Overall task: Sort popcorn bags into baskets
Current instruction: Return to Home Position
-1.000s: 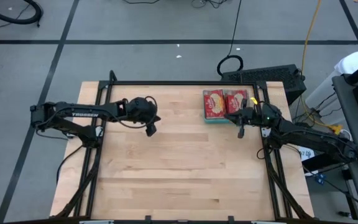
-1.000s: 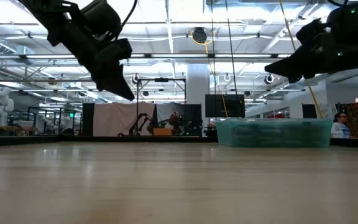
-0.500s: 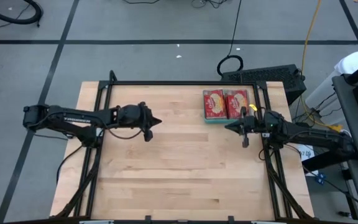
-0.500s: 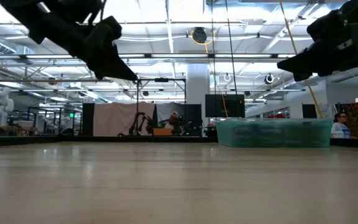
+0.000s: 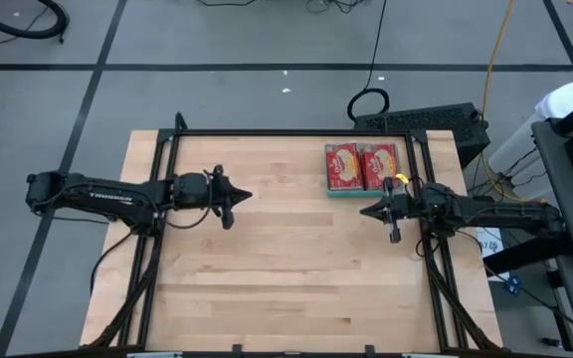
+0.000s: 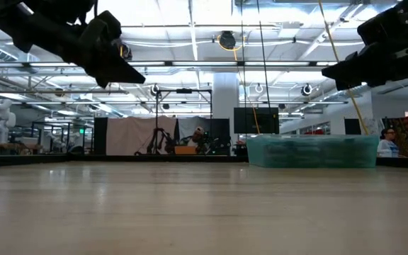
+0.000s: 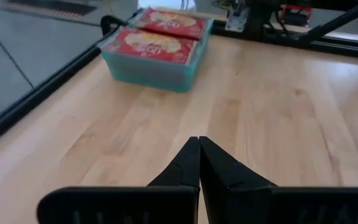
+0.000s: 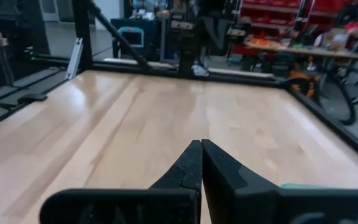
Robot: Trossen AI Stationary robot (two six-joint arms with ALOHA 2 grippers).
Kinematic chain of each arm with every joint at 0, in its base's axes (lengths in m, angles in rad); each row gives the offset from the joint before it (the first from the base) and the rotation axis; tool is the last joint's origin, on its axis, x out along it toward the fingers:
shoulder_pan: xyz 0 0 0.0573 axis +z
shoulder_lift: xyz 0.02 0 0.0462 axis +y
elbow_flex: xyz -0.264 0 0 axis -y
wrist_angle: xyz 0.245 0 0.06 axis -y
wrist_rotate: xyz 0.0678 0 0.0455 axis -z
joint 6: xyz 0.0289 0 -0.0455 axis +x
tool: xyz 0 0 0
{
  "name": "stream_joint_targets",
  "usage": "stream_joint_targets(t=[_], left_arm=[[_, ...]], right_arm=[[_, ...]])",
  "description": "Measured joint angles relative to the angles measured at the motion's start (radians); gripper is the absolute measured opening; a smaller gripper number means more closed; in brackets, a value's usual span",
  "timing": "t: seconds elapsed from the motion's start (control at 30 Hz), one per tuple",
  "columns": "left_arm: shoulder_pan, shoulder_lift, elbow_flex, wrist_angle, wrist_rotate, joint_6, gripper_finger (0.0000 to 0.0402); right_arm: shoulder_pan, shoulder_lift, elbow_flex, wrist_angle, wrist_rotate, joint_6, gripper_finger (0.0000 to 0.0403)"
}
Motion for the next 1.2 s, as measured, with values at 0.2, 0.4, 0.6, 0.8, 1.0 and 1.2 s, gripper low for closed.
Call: stream_joint_targets(t=[0.2, 0.4, 0.6, 0.8, 1.0, 1.2], left_arm=[[0.000, -0.039, 0.000, -0.002, 0.008, 0.043, 0.0003], [0.001, -0.066, 0.000, -0.016, 0.009, 0.047, 0.0002], [0.001, -0.091, 0.000, -0.026, 0.010, 0.055, 0.0002], [0.001, -0.099, 0.000, -0.043, 0.010, 0.065, 0.0004], [0.002, -0.099, 0.000, -0.042, 0.011, 0.066, 0.0005], [0.002, -0.121, -0.009, -0.071, 0.011, 0.086, 0.0004]], right_arm=[[-0.001, -0.001, -0.082, 0.100, -0.005, 0.015, 0.0000], [-0.005, -0.014, -0.058, 0.065, 0.025, -0.011, 0.0000], [-0.006, -0.089, -0.050, 0.046, 0.074, -0.051, 0.0000], [-0.006, -0.236, -0.050, -0.038, 0.097, -0.065, 0.0000], [-0.006, -0.275, -0.050, -0.090, 0.137, -0.073, 0.0000], [-0.006, -0.275, -0.047, -0.140, 0.099, -0.048, 0.0000]])
